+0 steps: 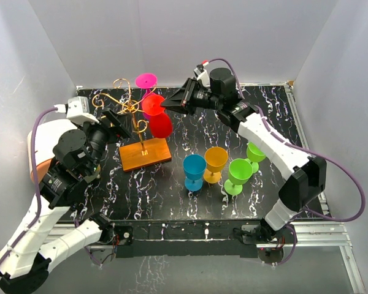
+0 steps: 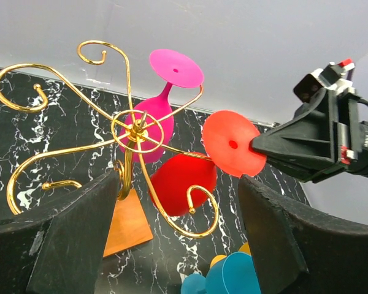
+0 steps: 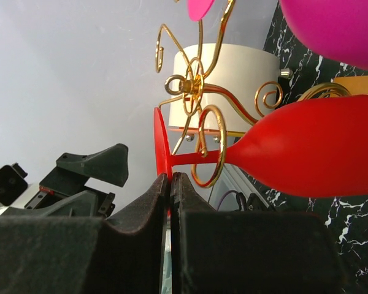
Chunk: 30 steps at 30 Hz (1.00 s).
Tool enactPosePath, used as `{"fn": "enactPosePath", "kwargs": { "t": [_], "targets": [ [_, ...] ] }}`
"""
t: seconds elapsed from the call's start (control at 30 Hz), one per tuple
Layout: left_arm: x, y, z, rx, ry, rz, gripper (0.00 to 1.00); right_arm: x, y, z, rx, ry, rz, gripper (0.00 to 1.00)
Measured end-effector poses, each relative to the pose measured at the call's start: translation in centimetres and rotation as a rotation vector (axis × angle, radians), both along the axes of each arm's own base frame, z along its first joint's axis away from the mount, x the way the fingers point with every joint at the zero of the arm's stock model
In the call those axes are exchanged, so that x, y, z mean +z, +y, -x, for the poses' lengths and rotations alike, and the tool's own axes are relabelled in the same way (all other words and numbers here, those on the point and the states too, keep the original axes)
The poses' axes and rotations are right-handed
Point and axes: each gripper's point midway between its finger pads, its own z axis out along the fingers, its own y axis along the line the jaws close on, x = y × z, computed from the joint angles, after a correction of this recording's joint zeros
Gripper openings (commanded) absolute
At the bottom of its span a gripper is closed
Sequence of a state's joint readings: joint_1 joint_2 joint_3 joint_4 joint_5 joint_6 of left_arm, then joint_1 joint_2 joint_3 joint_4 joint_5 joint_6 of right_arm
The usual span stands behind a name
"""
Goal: Place the wine glass upside down on the wine glass rack
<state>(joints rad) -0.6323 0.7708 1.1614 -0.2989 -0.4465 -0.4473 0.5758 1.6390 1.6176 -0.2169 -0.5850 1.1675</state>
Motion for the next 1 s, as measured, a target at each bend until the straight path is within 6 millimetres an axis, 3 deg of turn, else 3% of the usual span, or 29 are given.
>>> {"fn": "enactPosePath", "kwargs": {
  "t": [0.3, 0.5, 0.8, 1.0],
  "targets": [
    [1.4, 1.0, 0.6, 0.021, -0.027, -0.012, 0.8, 2.0, -2.2, 0.8, -0.063, -0.046, -0.02, 0.0],
    [2.6, 1.9, 1.1, 0.042, -0.059, -0.011, 0.8, 1.5, -3.3, -0.6, -0.114, -0.042, -0.009, 0.0],
    [2.7, 2.1, 1.2, 0.047, -0.063, -0.013, 0.81, -0.4, -2.5, -2.0, -0.111, -0.02, 0.022, 0.0],
    [2.5, 2.2, 1.3, 0.052, -0.057, -0.018, 0.81, -0.7, -2.0, -3.0, -0.104, -0.02, 0.028, 0.16]
  ]
}}
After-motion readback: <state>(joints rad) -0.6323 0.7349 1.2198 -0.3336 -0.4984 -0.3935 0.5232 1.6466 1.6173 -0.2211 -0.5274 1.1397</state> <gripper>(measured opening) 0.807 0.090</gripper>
